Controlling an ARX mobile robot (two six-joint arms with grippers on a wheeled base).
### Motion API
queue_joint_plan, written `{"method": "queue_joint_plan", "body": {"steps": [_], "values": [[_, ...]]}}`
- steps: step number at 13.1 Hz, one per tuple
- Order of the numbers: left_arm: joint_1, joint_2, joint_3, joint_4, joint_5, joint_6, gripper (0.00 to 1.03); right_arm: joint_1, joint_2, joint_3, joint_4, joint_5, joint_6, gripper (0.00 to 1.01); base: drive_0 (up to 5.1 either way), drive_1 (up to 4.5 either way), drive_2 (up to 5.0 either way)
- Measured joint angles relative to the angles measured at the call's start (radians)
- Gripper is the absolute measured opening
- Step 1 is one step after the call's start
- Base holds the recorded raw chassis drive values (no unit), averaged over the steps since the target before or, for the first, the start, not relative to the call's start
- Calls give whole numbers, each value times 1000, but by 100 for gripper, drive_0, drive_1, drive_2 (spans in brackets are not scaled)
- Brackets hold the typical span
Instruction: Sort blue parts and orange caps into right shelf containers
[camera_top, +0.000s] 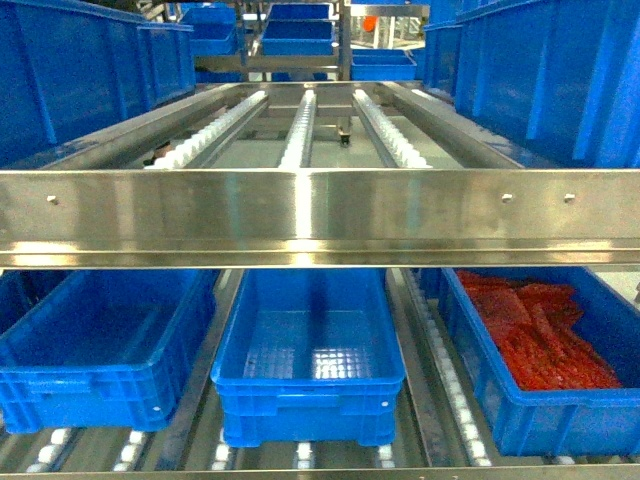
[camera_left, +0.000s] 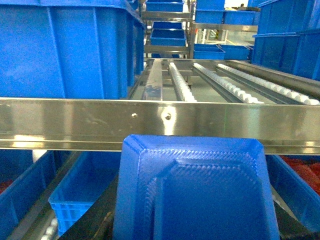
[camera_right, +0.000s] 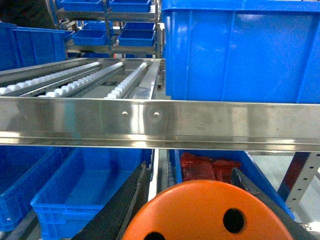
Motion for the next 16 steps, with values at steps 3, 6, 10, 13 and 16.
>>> {"method": "queue_joint_plan", "body": {"steps": [3,6,10,13,16], "values": [[0,0,0,0,0,0,44,0,0,0,2,0,0,44,-487,258,258],[0,0,0,0,0,0,44,0,0,0,-2,0,0,44,-487,258,258],[0,0,0,0,0,0,44,0,0,0,-1,0,0,44,-487,258,258],[0,0,0,1,-1,0,44,0,0,0,1,-3,0,44,-487,258,258],[0,0,0,0,0,0,44,0,0,0,0,-3,0,44,-487,258,258]]}}
